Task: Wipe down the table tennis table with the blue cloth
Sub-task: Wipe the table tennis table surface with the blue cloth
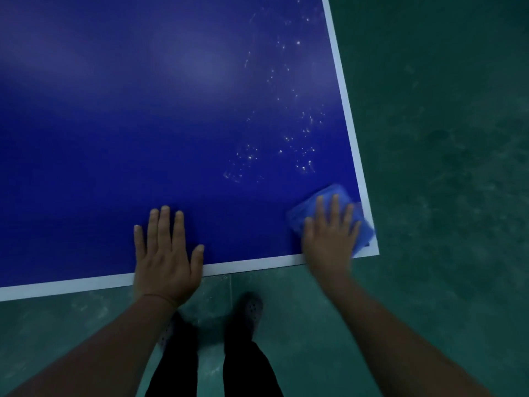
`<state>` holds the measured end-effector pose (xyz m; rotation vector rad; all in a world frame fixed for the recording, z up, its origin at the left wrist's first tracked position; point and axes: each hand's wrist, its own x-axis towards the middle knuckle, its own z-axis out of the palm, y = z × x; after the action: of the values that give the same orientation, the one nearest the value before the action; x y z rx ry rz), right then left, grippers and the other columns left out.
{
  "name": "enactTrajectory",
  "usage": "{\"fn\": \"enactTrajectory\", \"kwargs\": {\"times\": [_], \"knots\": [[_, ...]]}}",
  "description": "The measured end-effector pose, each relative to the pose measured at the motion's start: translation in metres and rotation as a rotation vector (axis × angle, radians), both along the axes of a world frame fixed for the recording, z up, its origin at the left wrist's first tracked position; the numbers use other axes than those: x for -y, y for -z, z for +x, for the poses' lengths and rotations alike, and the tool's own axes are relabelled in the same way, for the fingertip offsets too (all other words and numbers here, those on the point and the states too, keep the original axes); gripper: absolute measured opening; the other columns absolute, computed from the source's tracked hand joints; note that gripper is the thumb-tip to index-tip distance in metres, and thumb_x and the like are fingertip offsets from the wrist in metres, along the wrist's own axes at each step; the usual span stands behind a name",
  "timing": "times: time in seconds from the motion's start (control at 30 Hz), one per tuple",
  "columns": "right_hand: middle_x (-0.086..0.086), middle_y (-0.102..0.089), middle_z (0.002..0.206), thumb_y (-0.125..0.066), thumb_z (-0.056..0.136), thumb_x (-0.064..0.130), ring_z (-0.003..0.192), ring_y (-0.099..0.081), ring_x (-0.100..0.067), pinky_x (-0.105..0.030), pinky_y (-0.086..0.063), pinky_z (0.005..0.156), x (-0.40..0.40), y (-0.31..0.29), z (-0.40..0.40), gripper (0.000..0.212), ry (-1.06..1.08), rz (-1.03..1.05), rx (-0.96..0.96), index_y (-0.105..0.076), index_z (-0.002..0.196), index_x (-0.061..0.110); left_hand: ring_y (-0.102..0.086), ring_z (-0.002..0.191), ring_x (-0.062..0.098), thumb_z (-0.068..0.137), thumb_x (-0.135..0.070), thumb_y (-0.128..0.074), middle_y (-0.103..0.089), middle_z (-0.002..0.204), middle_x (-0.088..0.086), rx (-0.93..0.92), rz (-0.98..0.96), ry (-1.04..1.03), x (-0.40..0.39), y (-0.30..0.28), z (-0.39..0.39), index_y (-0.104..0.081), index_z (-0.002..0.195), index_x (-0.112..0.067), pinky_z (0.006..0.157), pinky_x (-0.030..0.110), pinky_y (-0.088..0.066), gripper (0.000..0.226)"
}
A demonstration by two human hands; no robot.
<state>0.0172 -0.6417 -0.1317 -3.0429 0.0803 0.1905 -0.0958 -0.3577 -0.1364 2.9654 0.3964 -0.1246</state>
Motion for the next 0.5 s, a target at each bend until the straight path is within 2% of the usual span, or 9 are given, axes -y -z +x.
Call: {"fn": "enactTrajectory", "kwargs": {"times": [0.07, 0.13, 0.2, 0.27, 0.33, 0.4, 0.5], "knots": [[-0.003, -0.016, 0.166, -0.015, 0.104, 0.053, 0.153, -0.01, -0.036, -0.055, -0.004, 0.122, -0.016, 0.002, -0.034, 0.059, -0.295, -0.006, -0.035, -0.025, 0.157, 0.03, -0.005, 0.155, 0.032, 0.098, -0.055, -0.022, -0.014, 0.165, 0.02, -0.005, 0.009, -0.012, 0.0, 0.0, -0.002, -0.025, 0.156, 0.0, 0.123, 0.057, -0.003, 0.079], [-0.002, -0.012, 0.167, -0.012, 0.104, 0.056, 0.154, -0.006, -0.034, -0.055, -0.003, 0.122, -0.001, -0.002, -0.016, 0.059, -0.463, 0.012, -0.081, -0.018, 0.158, 0.032, -0.006, 0.155, 0.032, 0.097, -0.055, -0.022, -0.015, 0.165, 0.02, 0.003, 0.004, -0.018, 0.0, 0.0, -0.001, -0.026, 0.155, 0.0, 0.123, 0.057, -0.004, 0.08], [-0.002, -0.013, 0.167, -0.014, 0.102, 0.055, 0.154, -0.008, -0.034, -0.057, -0.005, 0.122, 0.022, -0.003, 0.035, 0.061, -0.424, -0.01, -0.046, -0.018, 0.158, 0.031, -0.009, 0.154, 0.032, 0.097, -0.055, -0.023, -0.017, 0.165, 0.02, 0.023, -0.007, -0.024, 0.001, 0.0, 0.0, -0.028, 0.155, 0.0, 0.123, 0.057, -0.004, 0.08], [-0.002, -0.013, 0.167, -0.014, 0.099, 0.055, 0.154, -0.009, -0.035, -0.059, -0.007, 0.121, 0.04, -0.004, 0.089, 0.064, -0.243, -0.043, -0.027, -0.02, 0.158, 0.031, -0.01, 0.154, 0.033, 0.097, -0.054, -0.024, -0.018, 0.164, 0.021, 0.035, -0.006, -0.023, 0.003, -0.001, 0.002, -0.029, 0.155, -0.001, 0.123, 0.057, -0.004, 0.079], [-0.001, -0.01, 0.168, -0.012, 0.1, 0.055, 0.154, -0.006, -0.034, -0.06, -0.007, 0.121, 0.047, -0.004, 0.108, 0.065, -0.139, -0.035, -0.032, -0.017, 0.159, 0.03, -0.01, 0.154, 0.034, 0.097, -0.054, -0.024, -0.018, 0.164, 0.021, 0.031, 0.004, -0.02, 0.003, -0.001, 0.001, -0.028, 0.155, -0.002, 0.123, 0.058, -0.006, 0.078], [-0.002, -0.013, 0.167, -0.015, 0.101, 0.054, 0.153, -0.009, -0.034, -0.06, -0.009, 0.121, 0.045, 0.001, 0.078, 0.063, -0.14, -0.024, 0.004, -0.02, 0.159, 0.029, -0.01, 0.154, 0.034, 0.097, -0.053, -0.025, -0.018, 0.164, 0.021, 0.03, 0.001, -0.023, 0.003, -0.001, 0.0, -0.028, 0.155, -0.002, 0.123, 0.058, -0.005, 0.077], [-0.003, -0.016, 0.167, -0.02, 0.103, 0.052, 0.154, -0.01, -0.035, -0.059, -0.009, 0.121, 0.051, 0.006, -0.007, 0.059, -0.274, -0.009, 0.025, -0.019, 0.158, 0.03, -0.009, 0.154, 0.033, 0.097, -0.053, -0.024, -0.017, 0.164, 0.02, 0.024, 0.01, -0.031, 0.003, 0.0, 0.0, -0.027, 0.156, -0.003, 0.123, 0.057, -0.004, 0.078]]}}
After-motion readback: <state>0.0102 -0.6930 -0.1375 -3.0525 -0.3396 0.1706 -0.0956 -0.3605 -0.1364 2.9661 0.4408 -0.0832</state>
